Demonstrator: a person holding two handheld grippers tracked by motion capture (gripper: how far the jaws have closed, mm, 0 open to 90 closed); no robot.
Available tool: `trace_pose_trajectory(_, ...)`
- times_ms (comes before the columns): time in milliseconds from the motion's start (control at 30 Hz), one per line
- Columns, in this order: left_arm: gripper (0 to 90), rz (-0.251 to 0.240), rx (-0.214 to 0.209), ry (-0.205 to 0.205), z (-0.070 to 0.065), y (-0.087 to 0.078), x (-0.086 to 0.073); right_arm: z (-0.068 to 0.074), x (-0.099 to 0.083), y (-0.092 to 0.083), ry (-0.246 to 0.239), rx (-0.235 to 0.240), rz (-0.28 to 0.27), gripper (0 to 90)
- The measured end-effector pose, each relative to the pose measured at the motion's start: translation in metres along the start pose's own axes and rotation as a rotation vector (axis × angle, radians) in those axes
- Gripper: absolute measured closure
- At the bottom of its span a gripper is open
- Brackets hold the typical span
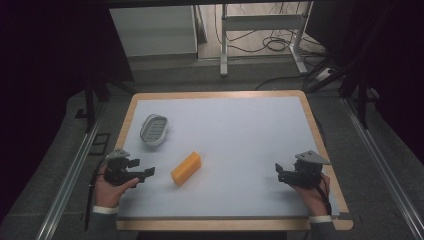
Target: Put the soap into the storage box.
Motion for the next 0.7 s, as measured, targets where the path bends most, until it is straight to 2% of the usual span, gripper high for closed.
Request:
trace_pose_trajectory(167, 19.9, -0.001, -0.007, 0.004, 0.0000, -0.0002, 0.0005, 0.0026, -0.0057, 0.0004, -0.035, 0.031, 0.023, 7.4)
trace_pose_trajectory(367, 19.1, -0.004, -0.011, 0.007, -0.0009, -0.0029, 0.0004, 0.0022, -0.0062, -0.0003, -0.016, 0.042, 0.029, 7.6)
trace_pose_trajectory(467, 23.3, -0.004, -0.011, 0.009, -0.0028, -0.0042, 0.0000, 0.0012, -0.0056, -0.0011, -0.009, 0.042, 0.024, 7.6)
trace_pose_trajectory(700, 23.0, 0.014, 0.030, -0.007, -0.0040, -0.0055, 0.0026, -0.0034, -0.0066, -0.0029, -0.008, 0.059, 0.008, 7.6)
Point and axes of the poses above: each handheld gripper's, and its own axes: y roughly forward along the jaws, x roughly out of its top, z roughly to its left, the point moved 8 cm from there along y, roughly forward along the jaws, and after that the axes turned 9 degrees about -x, right-handed, at the moved point
